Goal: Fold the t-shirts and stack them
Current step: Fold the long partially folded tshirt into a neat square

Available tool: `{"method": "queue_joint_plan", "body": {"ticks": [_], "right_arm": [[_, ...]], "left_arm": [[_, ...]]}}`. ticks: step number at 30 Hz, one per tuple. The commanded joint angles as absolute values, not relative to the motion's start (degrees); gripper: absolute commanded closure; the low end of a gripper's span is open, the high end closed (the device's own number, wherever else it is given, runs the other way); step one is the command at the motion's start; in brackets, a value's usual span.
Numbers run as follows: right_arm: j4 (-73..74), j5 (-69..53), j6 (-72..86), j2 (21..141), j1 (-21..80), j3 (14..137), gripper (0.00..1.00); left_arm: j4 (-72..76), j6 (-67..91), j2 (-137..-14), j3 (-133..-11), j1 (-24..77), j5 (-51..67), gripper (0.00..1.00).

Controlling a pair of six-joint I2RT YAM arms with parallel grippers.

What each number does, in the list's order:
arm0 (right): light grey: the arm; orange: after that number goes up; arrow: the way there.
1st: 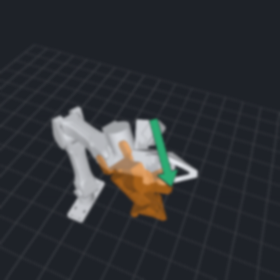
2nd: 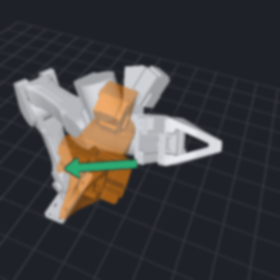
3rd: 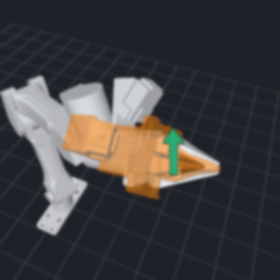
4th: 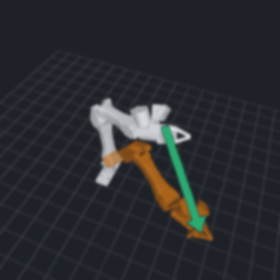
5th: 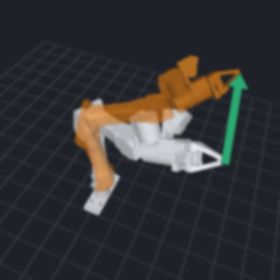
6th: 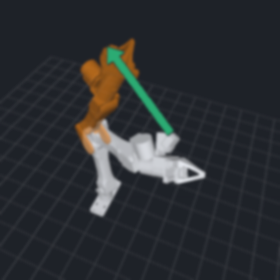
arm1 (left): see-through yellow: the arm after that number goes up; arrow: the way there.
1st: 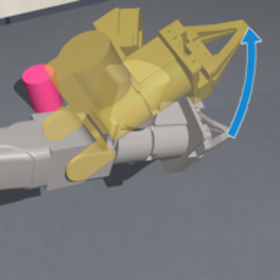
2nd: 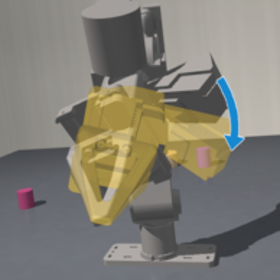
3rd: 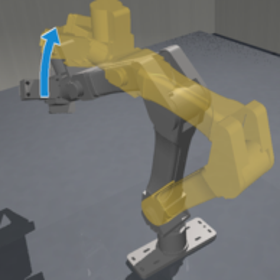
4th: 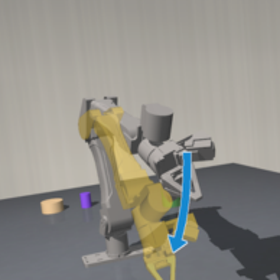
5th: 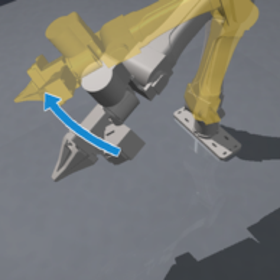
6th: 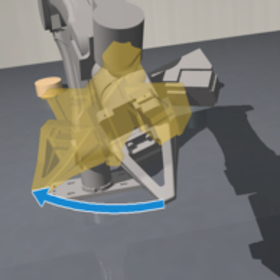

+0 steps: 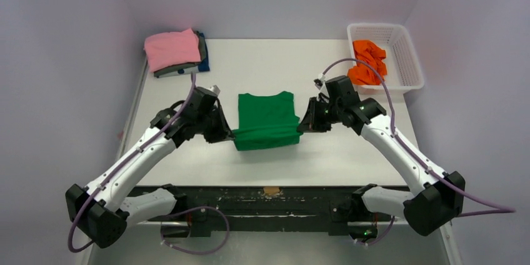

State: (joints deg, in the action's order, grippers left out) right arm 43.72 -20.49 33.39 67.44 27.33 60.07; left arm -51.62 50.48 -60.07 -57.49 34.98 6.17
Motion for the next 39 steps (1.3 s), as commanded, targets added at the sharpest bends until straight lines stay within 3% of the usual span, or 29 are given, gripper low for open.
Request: {"method": "queue_joint_plan", "body": {"ticks": [1, 17, 29, 30, 31, 33, 34, 37, 39], "right_arm": [[40.72, -15.47, 32.07, 70.18, 23.05, 64.58, 1.0], [28.87, -12.35, 34.5, 90.76, 16.65, 75.86, 1.0], [19.71, -4.39, 36.56, 112.58, 15.67, 86.62, 1.0], [19.12, -3.8, 36.78, 114.14, 15.6, 87.8, 0.99], [18.48, -3.42, 36.93, 115.66, 15.52, 89.0, 0.91], [19.31, -4.6, 36.74, 118.43, 15.3, 92.74, 0.62], [21.16, -5.2, 36.5, 119.74, 15.26, 95.45, 0.53], [23.85, -6.03, 34.93, 118.92, 15.29, 97.78, 0.32], [23.39, -4.46, 34.63, 115.83, 15.29, 95.15, 0.27]], "left_arm": [[-43.02, 44.75, -65.59, -62.0, 27.96, 5.16, 1.0], [-42.29, 37.07, -99.52, -87.89, 17.75, 10.14, 1.0], [-50.44, 37.37, -127.15, -114.31, 15.31, 4.33, 1.0], [-52.5, 37.4, -129.1, -117.19, 15.27, 4.02, 1.0], [-54.62, 37.5, -130.99, -120.31, 15.21, 3.46, 0.98], [-57.51, 37.7, -132.83, -124.09, 15.25, 2.37, 0.8], [-57.65, 37.83, -132.54, -123.77, 15.21, 1.89, 0.62], [-55.45, 37.88, -127.4, -118.33, 15.21, 1.76, 0.11], [-53.35, 37.63, -123.42, -113.27, 15.21, 1.85, 0.0]]}}
